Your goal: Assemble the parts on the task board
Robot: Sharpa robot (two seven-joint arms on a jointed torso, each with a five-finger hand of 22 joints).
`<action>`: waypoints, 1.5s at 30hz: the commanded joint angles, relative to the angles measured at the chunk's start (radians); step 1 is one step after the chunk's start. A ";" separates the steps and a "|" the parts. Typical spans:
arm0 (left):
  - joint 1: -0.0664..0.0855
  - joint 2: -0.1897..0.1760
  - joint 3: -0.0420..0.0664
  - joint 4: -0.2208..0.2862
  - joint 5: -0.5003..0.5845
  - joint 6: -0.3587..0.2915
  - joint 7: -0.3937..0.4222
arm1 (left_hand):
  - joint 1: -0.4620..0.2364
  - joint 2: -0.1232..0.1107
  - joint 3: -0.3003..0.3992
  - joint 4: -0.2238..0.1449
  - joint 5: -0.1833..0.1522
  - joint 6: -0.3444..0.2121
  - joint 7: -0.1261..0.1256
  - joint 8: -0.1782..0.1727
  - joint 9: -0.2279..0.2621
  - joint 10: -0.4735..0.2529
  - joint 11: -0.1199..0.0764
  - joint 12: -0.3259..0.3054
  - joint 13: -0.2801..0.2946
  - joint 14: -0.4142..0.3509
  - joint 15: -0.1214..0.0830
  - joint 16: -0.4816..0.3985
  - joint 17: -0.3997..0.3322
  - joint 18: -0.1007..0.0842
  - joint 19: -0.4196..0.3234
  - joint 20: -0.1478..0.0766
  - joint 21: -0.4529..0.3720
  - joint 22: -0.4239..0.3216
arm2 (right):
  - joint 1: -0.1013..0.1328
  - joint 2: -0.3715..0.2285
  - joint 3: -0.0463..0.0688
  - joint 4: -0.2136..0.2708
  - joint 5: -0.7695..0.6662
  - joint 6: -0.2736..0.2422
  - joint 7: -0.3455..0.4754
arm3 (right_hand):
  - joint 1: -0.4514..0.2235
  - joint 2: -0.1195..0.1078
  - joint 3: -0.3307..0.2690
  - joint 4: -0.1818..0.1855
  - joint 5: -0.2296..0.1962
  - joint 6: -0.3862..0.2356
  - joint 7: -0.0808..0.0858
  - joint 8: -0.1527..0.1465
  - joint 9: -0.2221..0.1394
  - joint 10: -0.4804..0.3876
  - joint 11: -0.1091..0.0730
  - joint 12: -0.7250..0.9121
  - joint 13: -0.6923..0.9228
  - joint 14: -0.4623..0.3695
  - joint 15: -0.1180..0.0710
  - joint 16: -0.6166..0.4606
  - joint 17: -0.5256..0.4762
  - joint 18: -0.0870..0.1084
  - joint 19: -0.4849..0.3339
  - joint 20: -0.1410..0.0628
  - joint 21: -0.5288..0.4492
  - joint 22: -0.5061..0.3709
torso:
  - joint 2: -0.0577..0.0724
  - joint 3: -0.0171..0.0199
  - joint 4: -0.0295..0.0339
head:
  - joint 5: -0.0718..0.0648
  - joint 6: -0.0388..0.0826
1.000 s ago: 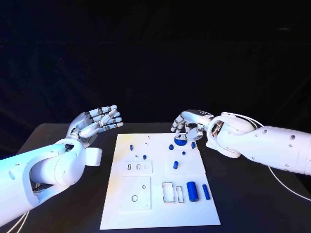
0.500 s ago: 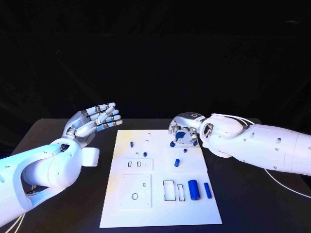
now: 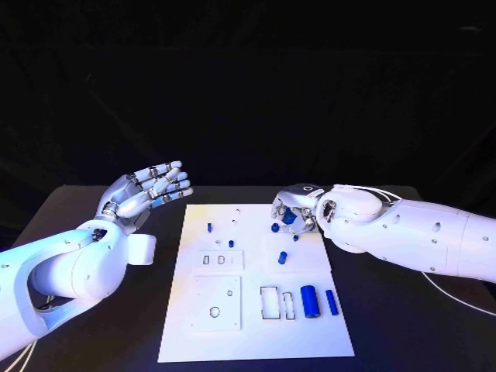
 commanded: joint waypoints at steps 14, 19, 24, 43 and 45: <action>0.003 0.002 0.002 0.003 0.002 -0.005 0.010 | -0.006 -0.023 -0.012 0.006 0.000 -0.173 0.052 -0.066 -0.038 -0.352 -0.032 -0.027 -0.019 -0.359 0.024 -0.116 -0.091 -0.079 -0.292 0.004 -0.121 -0.068 | -0.002 0.028 0.000 -0.027 -0.020 0.024 -0.023 | 0.008 0.017 -0.007 0.013 0.026 -0.005 0.000 -0.004 0.005 -0.002 -0.001 -0.002 0.002 0.020 0.008 0.026 0.014 -0.026 0.012 0.009 0.037 0.047 | 0.010 -0.0031 0.0041 | -0.001 0.000; 0.003 0.001 0.002 0.005 0.002 -0.003 0.010 | -0.006 -0.023 -0.013 0.006 0.000 -0.171 0.053 -0.066 -0.037 -0.352 -0.031 -0.027 -0.019 -0.358 0.025 -0.116 -0.091 -0.079 -0.290 0.004 -0.121 -0.068 | -0.002 0.036 0.000 -0.034 -0.017 0.047 -0.034 | 0.004 0.027 -0.002 0.021 0.026 -0.003 0.000 -0.003 0.007 0.004 -0.001 -0.001 0.002 0.020 0.008 0.033 0.019 -0.028 0.015 0.009 0.047 0.060 | 0.013 -0.0038 0.0048 | -0.001 -0.001; 0.004 0.002 0.002 0.004 0.002 -0.002 0.010 | -0.006 -0.023 -0.014 0.006 0.000 -0.168 0.056 -0.065 -0.037 -0.353 -0.027 -0.026 -0.019 -0.354 0.029 -0.114 -0.091 -0.079 -0.289 0.003 -0.120 -0.068 | -0.004 0.042 0.000 -0.042 -0.015 0.065 -0.043 | 0.003 0.034 0.002 0.026 0.024 -0.001 0.001 -0.003 0.008 0.006 -0.001 -0.002 0.002 0.020 0.009 0.037 0.021 -0.028 0.016 0.010 0.051 0.066 | 0.013 -0.0033 0.0050 | -0.002 -0.004; 0.004 0.004 0.002 -0.005 0.002 0.001 0.010 | -0.005 -0.021 -0.014 0.006 0.000 -0.162 0.059 -0.064 -0.036 -0.351 -0.024 -0.026 -0.019 -0.355 0.031 -0.114 -0.091 -0.079 -0.287 0.003 -0.120 -0.068 | -0.011 0.056 0.000 -0.055 -0.022 0.076 -0.054 | 0.014 0.046 0.034 0.029 0.010 0.018 -0.001 0.009 0.018 0.038 -0.004 0.001 0.004 0.017 0.007 0.052 0.025 -0.032 0.019 0.009 0.071 0.095 | 0.017 -0.0034 0.0067 | -0.001 -0.006; 0.004 0.004 0.002 -0.005 0.002 0.001 0.010 | -0.005 -0.021 -0.014 0.006 0.000 -0.162 0.059 -0.064 -0.036 -0.351 -0.024 -0.026 -0.019 -0.355 0.031 -0.114 -0.091 -0.079 -0.287 0.003 -0.120 -0.068 | -0.012 0.057 0.000 -0.055 -0.024 0.065 -0.054 | 0.020 0.051 0.048 0.028 -0.009 0.026 -0.004 0.014 0.023 0.053 -0.006 0.003 0.005 0.017 0.004 0.056 0.025 -0.034 0.022 0.008 0.081 0.109 | 0.017 -0.0036 0.0065 | -0.003 -0.005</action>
